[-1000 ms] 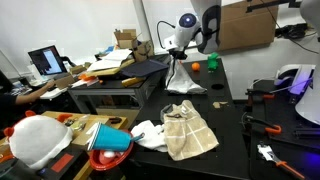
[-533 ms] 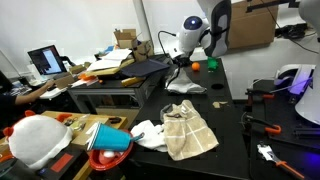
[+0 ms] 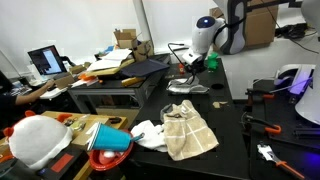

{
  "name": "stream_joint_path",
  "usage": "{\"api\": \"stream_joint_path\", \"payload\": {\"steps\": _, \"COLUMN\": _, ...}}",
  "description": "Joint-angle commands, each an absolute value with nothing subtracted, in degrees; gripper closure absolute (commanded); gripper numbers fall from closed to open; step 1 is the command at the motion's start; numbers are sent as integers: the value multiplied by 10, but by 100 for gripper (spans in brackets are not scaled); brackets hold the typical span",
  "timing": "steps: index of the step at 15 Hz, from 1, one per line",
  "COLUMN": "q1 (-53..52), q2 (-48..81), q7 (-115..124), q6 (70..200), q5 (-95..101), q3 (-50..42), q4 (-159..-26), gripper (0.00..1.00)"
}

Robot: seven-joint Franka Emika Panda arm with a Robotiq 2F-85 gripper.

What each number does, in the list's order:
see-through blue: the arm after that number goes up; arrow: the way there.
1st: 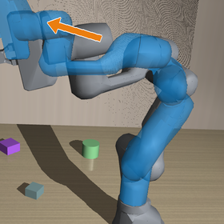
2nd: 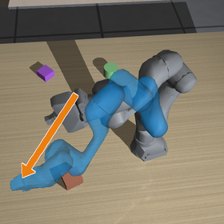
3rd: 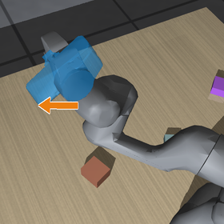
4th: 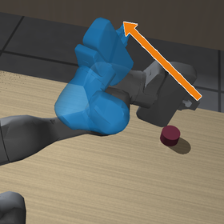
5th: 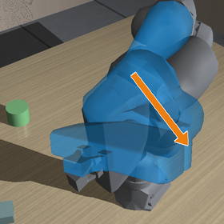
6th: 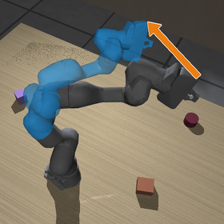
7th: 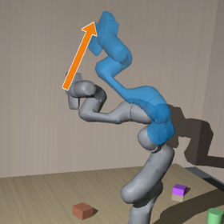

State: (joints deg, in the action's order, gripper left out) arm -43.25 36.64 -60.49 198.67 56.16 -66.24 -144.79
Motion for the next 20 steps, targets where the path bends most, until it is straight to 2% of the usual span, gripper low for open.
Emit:
{"api": "stream_joint_path", "payload": {"steps": 1, "q1": -396, "q2": 311, "q7": -637, "q6": 1974, "q5": 649, "q3": -660, "q4": -1465, "gripper": 97}}
{"api": "stream_joint_path", "payload": {"steps": 6, "q1": -399, "q2": 316, "q7": -620, "q6": 1982, "q5": 700, "q3": -675, "q4": -1460, "gripper": 97}}
{"api": "stream_joint_path", "payload": {"steps": 7, "q1": -403, "q2": 316, "q7": -620, "q6": 1982, "q5": 705, "q3": -680, "q4": -1461, "gripper": 64}}
{"api": "stream_joint_path", "payload": {"steps": 9, "q1": -404, "q2": 309, "q7": -619, "q6": 1977, "q5": 720, "q3": -681, "q4": -1463, "gripper": 58}}
{"api": "stream_joint_path", "payload": {"steps": 14, "q1": -393, "q2": 294, "q7": -610, "q6": 1964, "q5": 782, "q3": -674, "q4": -1466, "gripper": 19}}
{"api": "stream_joint_path", "payload": {"steps": 17, "q1": -368, "q2": 281, "q7": -587, "q6": 1956, "q5": 853, "q3": -658, "q4": -1468, "gripper": 0}}
{"api": "stream_joint_path", "payload": {"steps": 19, "q1": -350, "q2": 291, "q7": -541, "q6": 1968, "q5": 907, "q3": -653, "q4": -1468, "gripper": 0}}
{"api": "stream_joint_path", "payload": {"steps": 20, "q1": -269, "q2": 212, "q7": -567, "q6": 1891, "q5": 930, "q3": -578, "q4": -1479, "gripper": 0}}
